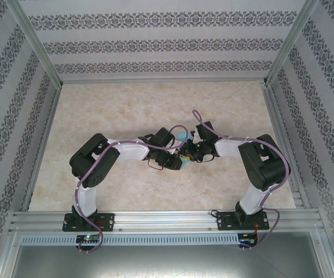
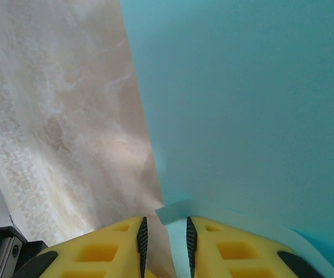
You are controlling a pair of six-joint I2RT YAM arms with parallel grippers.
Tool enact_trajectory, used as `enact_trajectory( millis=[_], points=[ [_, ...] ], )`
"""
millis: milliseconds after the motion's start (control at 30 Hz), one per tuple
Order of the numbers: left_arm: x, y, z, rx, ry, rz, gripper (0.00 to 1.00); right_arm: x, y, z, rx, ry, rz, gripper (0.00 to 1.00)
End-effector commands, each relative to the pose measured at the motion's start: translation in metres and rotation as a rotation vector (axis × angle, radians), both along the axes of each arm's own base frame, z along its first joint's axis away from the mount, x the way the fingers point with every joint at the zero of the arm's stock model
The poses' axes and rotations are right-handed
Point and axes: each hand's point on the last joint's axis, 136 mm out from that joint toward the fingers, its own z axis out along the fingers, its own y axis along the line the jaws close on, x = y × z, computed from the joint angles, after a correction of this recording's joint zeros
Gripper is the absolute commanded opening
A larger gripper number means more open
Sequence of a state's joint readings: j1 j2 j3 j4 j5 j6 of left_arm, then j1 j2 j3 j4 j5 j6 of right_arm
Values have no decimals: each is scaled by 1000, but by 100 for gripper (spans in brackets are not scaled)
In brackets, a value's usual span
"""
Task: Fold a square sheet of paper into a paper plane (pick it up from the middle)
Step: Third fold the triangle at the center of the table.
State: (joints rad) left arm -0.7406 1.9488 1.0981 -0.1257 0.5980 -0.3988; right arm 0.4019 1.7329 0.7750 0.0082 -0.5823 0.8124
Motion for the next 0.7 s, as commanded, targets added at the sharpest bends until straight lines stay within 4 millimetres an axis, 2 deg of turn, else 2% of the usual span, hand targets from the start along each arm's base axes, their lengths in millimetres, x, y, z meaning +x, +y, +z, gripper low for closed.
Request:
enact_trajectory(
  millis=[0,367,667],
  points=[
    [-14,14,-26,121,12,-50,15,-9,-11,-8,-49,37,-24,29],
    [-27,33,-51,294,-33,-113,15,-1,-18,-5,12,22,-81,30],
    [-35,47,-66,403,-48,-153,15,6,-32,9,47,-20,-117,31]
  ],
)
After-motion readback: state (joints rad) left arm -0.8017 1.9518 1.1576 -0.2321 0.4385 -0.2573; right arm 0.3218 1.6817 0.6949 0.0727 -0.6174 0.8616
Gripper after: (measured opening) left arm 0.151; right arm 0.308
